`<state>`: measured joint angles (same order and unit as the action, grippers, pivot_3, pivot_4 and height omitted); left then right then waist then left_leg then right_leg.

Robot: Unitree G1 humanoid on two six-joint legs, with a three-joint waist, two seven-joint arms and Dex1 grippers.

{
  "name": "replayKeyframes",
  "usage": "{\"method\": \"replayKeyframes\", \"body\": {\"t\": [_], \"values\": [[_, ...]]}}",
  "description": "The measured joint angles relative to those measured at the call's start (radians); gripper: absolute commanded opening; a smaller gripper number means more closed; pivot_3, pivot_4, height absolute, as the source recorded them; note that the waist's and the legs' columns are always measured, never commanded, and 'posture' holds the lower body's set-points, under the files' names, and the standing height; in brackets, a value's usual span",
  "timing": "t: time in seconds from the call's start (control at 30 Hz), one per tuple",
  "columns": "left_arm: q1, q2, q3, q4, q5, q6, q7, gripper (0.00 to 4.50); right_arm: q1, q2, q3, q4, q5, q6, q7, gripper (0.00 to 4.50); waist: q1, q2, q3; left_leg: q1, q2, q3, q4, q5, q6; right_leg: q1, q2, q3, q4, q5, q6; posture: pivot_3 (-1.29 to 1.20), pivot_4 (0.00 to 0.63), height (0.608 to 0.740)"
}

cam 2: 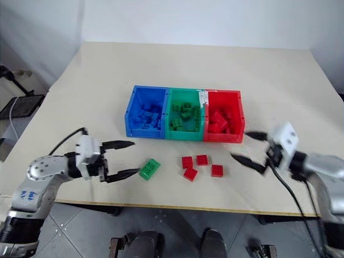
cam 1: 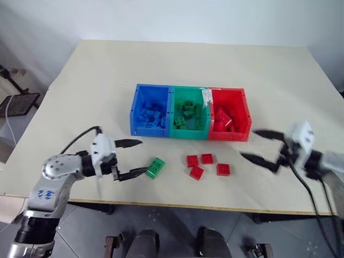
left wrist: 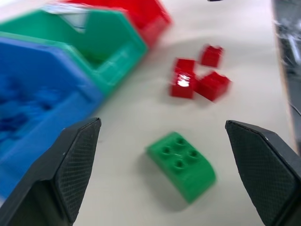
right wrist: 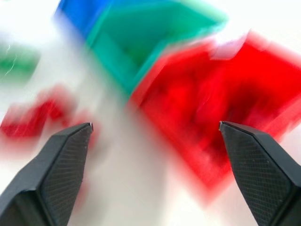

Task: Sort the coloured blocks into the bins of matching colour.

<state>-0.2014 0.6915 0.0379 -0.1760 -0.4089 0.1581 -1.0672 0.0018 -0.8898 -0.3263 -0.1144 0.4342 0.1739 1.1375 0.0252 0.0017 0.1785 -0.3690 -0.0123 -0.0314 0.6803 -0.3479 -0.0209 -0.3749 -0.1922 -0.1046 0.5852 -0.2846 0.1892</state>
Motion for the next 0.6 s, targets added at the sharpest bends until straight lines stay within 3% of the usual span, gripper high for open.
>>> {"method": "replayKeyframes", "body": {"t": [0.1, 0.23, 0.53, 0.6], "values": [[-0.021, -0.011, -0.04, 0.031, 0.021, -0.027, -0.019, 4.5, 0.061, -0.025, -0.019, 0.051, -0.027, -0.086, 0.077, 4.49, -0.012, 0.0, 0.0, 0.002, 0.001, 0.003, 0.001, 0.0, 0.0, 0.0, 0.0, 0.001, 0.0, 0.0, -0.001, 0.0, 0.15, 0.74], [-0.03, -0.014, -0.041, 0.037, 0.023, -0.058, -0.036, 4.5, 0.035, -0.043, 0.011, 0.093, -0.046, -0.128, 0.122, 4.49, -0.029, 0.0, 0.0, 0.003, 0.006, 0.003, 0.001, -0.001, -0.001, 0.0, 0.005, 0.001, 0.0, 0.001, -0.002, 0.0, 0.15, 0.74], [-0.016, -0.013, -0.036, 0.053, 0.044, -0.096, -0.025, 4.5, -0.177, 0.001, 0.305, 0.082, -0.097, 0.003, 0.142, 4.49, -0.019, 0.0, 0.0, 0.001, 0.006, 0.002, 0.002, -0.001, -0.002, 0.0, 0.005, 0.001, 0.0, 0.001, -0.002, 0.0, 0.15, 0.74], [-0.012, -0.013, -0.037, 0.051, 0.044, -0.096, -0.021, 4.5, -0.225, 0.03, 0.371, 0.09, -0.124, 0.017, 0.138, 4.11, -0.019, 0.0, 0.0, 0.001, 0.006, 0.002, 0.002, -0.001, -0.002, -0.001, 0.005, 0.001, 0.0, 0.001, -0.003, 0.0, 0.15, 0.74]]}}
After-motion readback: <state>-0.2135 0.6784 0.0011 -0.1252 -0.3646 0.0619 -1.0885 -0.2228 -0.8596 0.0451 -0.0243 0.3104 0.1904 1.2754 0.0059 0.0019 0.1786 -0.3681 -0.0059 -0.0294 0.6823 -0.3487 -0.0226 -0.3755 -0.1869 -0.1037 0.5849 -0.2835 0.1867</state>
